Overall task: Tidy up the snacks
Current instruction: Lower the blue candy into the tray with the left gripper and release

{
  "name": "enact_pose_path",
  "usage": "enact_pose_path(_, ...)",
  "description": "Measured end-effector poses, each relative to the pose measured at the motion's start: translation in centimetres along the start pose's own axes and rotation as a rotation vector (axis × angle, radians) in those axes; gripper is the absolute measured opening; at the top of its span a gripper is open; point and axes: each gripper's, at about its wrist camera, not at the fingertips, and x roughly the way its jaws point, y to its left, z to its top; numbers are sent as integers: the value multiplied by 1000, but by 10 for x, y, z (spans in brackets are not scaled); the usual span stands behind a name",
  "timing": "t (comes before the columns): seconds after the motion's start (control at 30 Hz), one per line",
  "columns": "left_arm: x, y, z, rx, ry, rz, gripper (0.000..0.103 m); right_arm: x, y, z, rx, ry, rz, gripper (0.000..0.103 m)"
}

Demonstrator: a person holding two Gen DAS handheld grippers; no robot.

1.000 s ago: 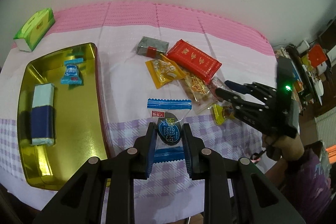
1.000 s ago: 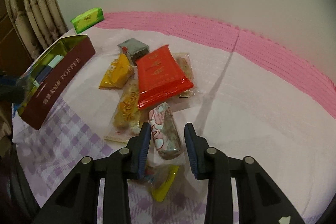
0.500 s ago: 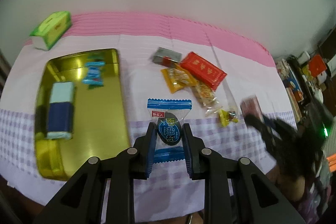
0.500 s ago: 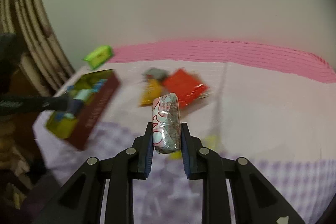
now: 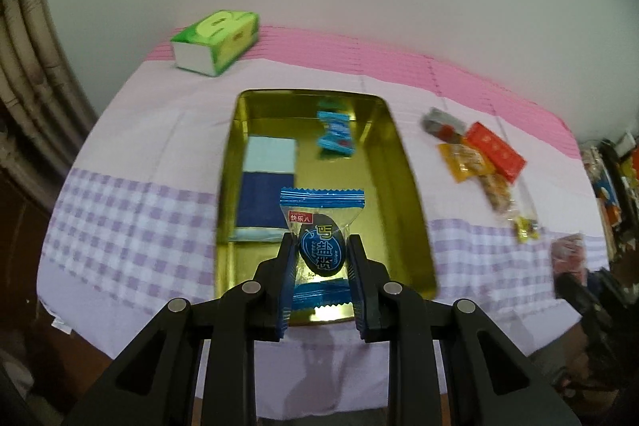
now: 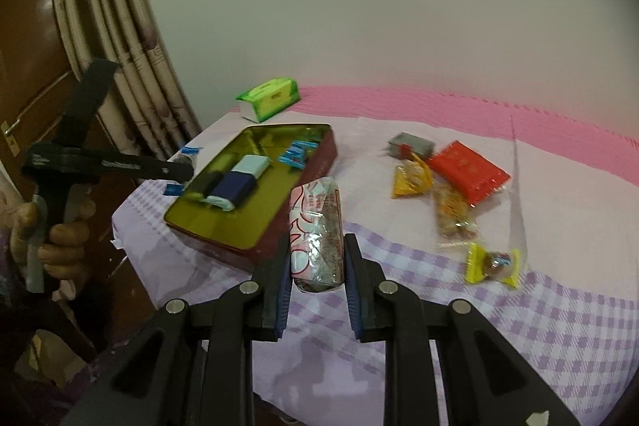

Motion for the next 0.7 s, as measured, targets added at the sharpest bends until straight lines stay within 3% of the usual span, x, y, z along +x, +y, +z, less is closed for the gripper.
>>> enact_pose_path(0.7, 37, 8, -4, 105, 9, 93, 25, 12, 48, 9, -75, 28, 21, 21)
